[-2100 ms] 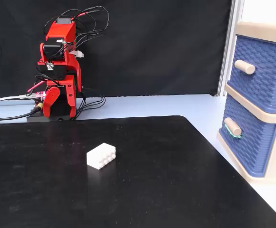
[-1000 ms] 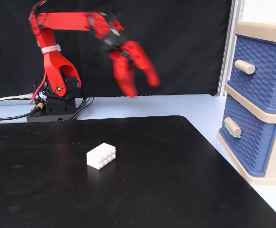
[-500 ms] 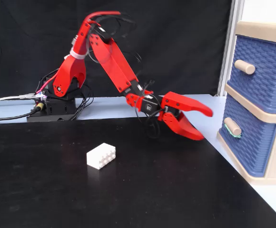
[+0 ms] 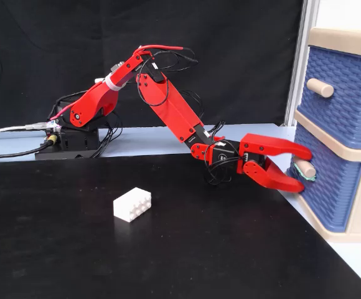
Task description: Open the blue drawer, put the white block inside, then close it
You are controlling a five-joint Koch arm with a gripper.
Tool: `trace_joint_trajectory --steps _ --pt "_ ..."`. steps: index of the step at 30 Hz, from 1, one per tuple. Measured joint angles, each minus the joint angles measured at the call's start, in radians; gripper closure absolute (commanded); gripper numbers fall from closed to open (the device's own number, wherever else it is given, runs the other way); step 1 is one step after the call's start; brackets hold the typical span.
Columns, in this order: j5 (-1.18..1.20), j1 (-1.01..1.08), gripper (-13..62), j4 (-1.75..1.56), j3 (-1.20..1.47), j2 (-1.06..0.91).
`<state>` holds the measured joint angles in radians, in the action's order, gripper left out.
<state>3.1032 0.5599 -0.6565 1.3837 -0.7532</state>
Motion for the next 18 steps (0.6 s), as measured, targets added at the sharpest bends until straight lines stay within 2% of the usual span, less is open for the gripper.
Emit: trace_joint_trajectory --steps 1,2,8,16,18 --pt "-0.002 0.0 55.2 0.018 0.0 0.0" --pt "0.0 0.0 57.9 0.031 -0.002 -0.002" --pt "-0.003 0.0 57.6 0.064 0.02 -0.017" --pt "-0.002 0.021 57.6 -0.146 0.781 -0.402" --pt "-0.003 0.037 57.2 -0.216 0.865 -0.428"
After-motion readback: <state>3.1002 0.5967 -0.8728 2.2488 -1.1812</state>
